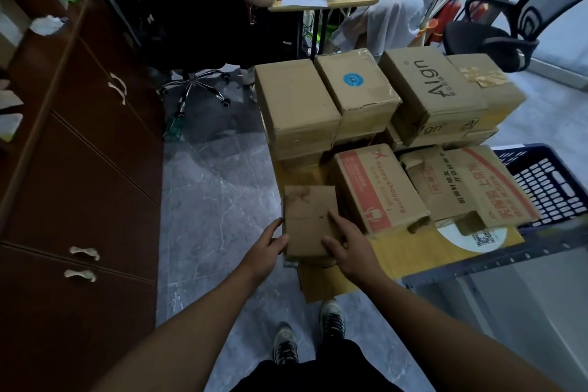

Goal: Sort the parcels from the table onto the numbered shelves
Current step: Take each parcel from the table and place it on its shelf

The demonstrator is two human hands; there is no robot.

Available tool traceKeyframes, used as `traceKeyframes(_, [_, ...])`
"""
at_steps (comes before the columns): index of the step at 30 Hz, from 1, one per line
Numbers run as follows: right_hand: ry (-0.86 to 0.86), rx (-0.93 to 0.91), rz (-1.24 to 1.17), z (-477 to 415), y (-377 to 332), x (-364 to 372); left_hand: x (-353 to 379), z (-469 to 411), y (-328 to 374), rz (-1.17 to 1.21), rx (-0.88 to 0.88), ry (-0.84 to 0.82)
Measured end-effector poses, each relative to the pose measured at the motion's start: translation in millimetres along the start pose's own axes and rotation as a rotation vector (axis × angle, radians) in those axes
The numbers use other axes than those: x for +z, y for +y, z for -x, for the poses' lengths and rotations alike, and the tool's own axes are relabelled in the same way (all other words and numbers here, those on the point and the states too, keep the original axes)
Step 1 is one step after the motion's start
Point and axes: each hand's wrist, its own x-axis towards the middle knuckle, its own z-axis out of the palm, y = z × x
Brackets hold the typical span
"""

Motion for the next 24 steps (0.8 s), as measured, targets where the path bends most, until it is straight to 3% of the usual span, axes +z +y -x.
traceKeyframes(6, [-0.016,0.025,-0.182,5,8,-2,-11,7,-2,0.027,0.03,0.041])
traceKeyframes(10, [-0.067,0.052,-0.31,10,13,-3,-13,9,-1,-0.142,0.07,0.074])
traceKeyframes(16, [-0.088,0.104,-0.494,13,24,-10,-3,10,5,-0.1,0.085,-0.006])
traceKeyframes(18, [-0.103,0.113,-0.408,12,23,-13,-4,9,5,-0.117,0.145,0.027])
traceKeyframes(22, [-0.004,-0.002,0.008,9,7,-8,-10,13,6,-0.181,0.256,0.152])
traceKeyframes(24, [0.038,-0.038,-0.025,10,-2,-4,-11,15,6,-0.234,0.286,0.173])
